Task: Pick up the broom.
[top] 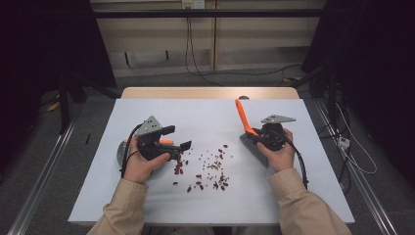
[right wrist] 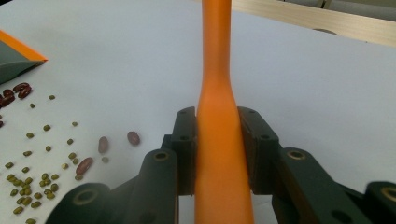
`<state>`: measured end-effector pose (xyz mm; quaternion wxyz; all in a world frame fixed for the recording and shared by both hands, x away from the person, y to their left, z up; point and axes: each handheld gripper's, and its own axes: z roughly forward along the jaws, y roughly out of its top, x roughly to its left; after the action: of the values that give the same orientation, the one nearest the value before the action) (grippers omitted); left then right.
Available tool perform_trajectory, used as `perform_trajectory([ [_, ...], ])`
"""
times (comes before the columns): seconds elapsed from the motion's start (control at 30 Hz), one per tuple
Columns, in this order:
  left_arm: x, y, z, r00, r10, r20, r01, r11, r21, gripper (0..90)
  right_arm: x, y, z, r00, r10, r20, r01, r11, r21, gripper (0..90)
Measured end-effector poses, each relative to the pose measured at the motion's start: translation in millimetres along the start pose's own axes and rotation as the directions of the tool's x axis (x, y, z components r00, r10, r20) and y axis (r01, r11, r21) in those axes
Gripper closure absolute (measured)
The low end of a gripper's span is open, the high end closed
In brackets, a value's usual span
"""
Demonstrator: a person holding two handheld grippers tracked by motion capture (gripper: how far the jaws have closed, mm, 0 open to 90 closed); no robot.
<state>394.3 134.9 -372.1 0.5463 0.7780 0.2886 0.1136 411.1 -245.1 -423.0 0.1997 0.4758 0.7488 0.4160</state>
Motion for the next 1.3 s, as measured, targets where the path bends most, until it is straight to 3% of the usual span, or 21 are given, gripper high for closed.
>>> perform_trajectory([
  [0.23,0.7,-0.8,-0.9,1.0000,0.002,-0.005,-0.002,1.0000,0.005,13.4,1.5,-0.1,-2.0,0.9999,-0.015,-0.004,0.015,0.9999,0.008,63.8],
  [0.63,1.1,-1.6,-2.9,0.9999,0.006,-0.011,-0.006,1.0000,0.007,12.7,7.3,-2.3,-15.9,0.9944,-0.102,0.027,0.101,0.9943,0.036,59.3],
  [0.97,2.6,-2.2,-5.9,0.9998,0.007,-0.020,-0.007,1.0000,0.002,11.6,1.6,-11.3,-27.3,0.9955,-0.091,0.026,0.090,0.9945,0.054,56.8],
  [1.3,8.8,-7.8,-13.3,0.9989,0.020,-0.042,-0.020,0.9997,0.013,8.1,3.7,-15.1,-26.1,0.9937,-0.106,0.036,0.104,0.9930,0.056,70.0],
])
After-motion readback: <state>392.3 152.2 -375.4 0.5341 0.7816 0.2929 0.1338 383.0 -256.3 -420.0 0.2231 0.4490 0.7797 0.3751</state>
